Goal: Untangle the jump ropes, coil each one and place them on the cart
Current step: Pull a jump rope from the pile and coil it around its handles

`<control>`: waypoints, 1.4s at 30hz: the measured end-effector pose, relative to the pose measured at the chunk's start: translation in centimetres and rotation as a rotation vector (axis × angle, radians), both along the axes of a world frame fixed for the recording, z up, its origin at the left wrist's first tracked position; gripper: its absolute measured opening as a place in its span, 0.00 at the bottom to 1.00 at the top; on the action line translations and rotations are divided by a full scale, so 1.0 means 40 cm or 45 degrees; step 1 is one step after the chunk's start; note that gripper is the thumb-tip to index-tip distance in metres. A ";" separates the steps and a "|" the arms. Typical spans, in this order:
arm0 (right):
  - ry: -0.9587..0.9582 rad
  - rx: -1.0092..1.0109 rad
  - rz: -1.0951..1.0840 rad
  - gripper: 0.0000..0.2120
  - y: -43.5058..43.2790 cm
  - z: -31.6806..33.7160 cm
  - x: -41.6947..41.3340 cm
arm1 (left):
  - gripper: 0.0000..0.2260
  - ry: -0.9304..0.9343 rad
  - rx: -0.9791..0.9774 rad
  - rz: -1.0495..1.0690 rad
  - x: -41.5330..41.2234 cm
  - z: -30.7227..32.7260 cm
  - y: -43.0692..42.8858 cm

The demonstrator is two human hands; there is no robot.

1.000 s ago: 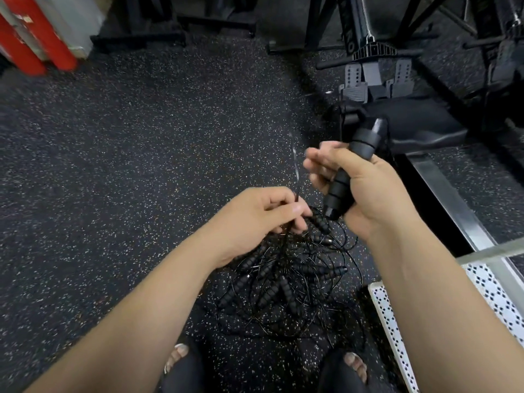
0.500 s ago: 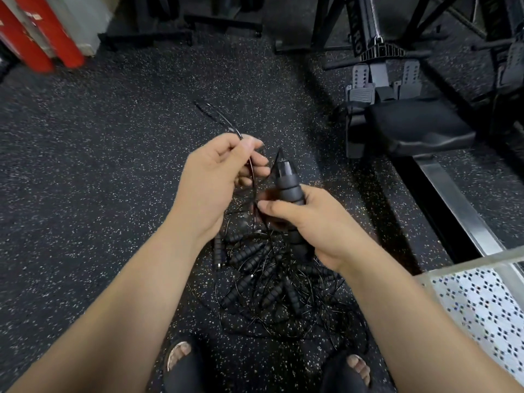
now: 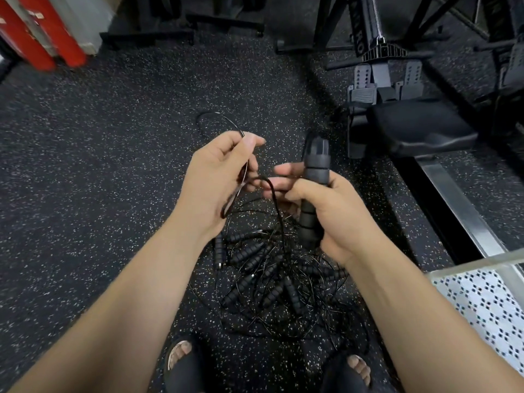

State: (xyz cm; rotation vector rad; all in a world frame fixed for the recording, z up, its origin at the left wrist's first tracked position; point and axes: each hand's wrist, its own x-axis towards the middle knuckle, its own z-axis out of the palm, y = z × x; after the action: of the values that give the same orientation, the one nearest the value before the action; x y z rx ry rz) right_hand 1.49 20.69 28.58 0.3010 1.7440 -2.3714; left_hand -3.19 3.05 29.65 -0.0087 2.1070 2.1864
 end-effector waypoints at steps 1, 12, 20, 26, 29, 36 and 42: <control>0.007 0.016 -0.026 0.15 0.002 0.001 -0.002 | 0.09 0.015 -0.032 0.007 0.000 0.002 0.001; -0.090 0.236 0.326 0.13 -0.024 0.006 0.026 | 0.09 0.139 -0.236 0.140 0.022 -0.007 0.043; -0.096 0.291 0.590 0.09 -0.021 0.020 0.029 | 0.16 -0.093 -0.178 0.201 0.001 -0.038 0.031; -0.039 0.078 0.246 0.08 0.004 0.038 0.012 | 0.25 -0.463 0.002 -0.180 0.021 -0.041 0.045; -0.037 -0.040 0.042 0.07 0.033 0.044 -0.005 | 0.30 -0.468 -0.066 -0.509 0.047 -0.064 0.065; -0.002 -0.208 -0.287 0.07 0.108 0.046 -0.037 | 0.29 -0.445 -0.485 -0.759 0.087 -0.078 0.086; -0.083 -0.266 -0.302 0.03 0.141 0.025 -0.047 | 0.12 -0.123 -0.960 -0.837 0.082 -0.077 0.080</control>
State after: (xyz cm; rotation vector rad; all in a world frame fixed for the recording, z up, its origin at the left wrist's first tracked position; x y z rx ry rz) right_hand -0.38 26.35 29.60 0.5747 1.4885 -2.6473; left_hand 0.10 6.26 26.56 0.4327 2.2935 0.9624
